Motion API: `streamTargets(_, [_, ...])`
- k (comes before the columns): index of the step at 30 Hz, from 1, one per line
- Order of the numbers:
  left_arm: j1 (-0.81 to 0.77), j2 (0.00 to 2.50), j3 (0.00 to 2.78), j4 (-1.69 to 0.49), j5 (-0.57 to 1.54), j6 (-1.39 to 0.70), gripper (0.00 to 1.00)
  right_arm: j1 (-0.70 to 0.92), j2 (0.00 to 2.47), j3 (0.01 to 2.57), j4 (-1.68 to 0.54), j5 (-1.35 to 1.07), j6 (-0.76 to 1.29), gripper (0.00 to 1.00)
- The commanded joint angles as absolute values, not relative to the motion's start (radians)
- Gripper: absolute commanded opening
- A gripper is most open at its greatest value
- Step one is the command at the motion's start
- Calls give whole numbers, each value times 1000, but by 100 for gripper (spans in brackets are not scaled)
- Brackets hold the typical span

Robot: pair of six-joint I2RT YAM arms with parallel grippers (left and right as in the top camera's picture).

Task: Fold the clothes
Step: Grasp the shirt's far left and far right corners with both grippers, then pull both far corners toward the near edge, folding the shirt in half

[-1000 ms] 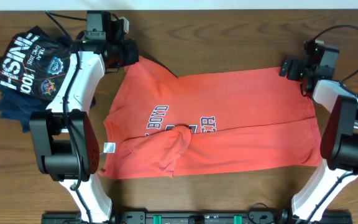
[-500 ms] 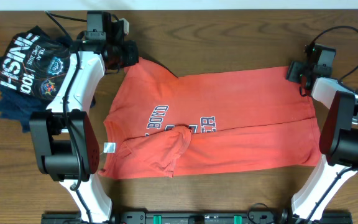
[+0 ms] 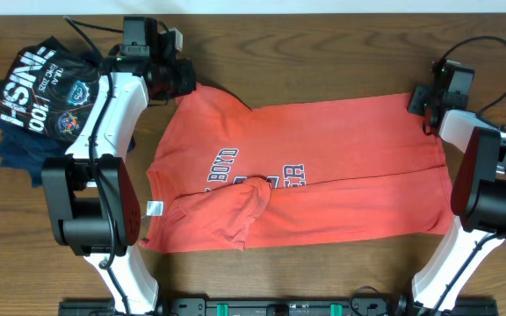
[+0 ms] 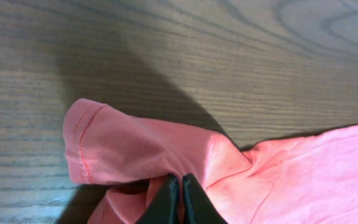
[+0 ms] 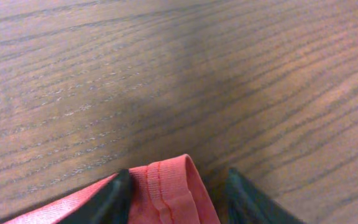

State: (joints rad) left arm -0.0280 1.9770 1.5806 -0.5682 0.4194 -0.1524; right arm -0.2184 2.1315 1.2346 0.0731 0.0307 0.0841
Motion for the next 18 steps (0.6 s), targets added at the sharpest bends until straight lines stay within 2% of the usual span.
streamTargets(1, [-23, 1982, 1574, -572, 426, -142, 6, -207, 2144, 1243, 75, 44, 93, 36])
streamTargets(3, [-23, 1982, 1574, -572, 426, -142, 6, -206, 2144, 1243, 75, 44, 93, 29])
streamTargets(7, [-23, 1982, 1574, -572, 426, -142, 6, -206, 2144, 1243, 75, 46, 93, 2])
streamTargets(18, [-22, 1979, 1574, -632, 426, -142, 6, -226, 2058, 1243, -41, 95, 128, 1])
